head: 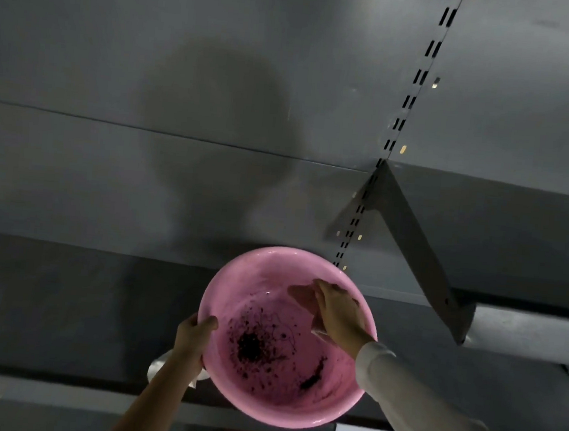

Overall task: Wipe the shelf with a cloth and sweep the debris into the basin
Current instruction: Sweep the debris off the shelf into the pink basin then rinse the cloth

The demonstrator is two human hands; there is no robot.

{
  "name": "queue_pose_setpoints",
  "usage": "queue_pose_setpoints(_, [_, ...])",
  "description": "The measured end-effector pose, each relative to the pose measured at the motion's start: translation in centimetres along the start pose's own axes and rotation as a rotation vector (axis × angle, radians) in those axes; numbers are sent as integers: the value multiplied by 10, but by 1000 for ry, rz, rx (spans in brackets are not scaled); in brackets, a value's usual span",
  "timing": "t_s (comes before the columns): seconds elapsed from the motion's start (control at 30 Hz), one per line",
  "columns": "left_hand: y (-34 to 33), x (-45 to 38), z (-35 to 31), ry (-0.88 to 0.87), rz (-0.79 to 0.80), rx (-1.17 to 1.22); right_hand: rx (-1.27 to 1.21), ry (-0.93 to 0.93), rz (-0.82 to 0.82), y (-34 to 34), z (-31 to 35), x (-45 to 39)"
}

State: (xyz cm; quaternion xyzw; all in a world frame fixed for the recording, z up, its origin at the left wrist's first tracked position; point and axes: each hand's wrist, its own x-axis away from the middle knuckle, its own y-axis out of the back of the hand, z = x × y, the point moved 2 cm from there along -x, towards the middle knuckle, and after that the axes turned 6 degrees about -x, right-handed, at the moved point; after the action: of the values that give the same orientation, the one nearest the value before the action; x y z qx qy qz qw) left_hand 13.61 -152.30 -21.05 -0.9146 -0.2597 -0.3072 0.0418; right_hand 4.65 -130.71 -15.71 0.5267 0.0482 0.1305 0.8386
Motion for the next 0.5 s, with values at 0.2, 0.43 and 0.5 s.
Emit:
queue_pose_setpoints(0.2, [1,-4,6,36,2,-2,-86,19,-150,-11,7,-4])
queue_pose_setpoints(0.43, [3,1,8,-31,-33,-36,108,90,417,-68,-13,12])
queue_pose_setpoints(0.5, [4,4,7,-56,-41,-55,103,29,649,-73,-12,20])
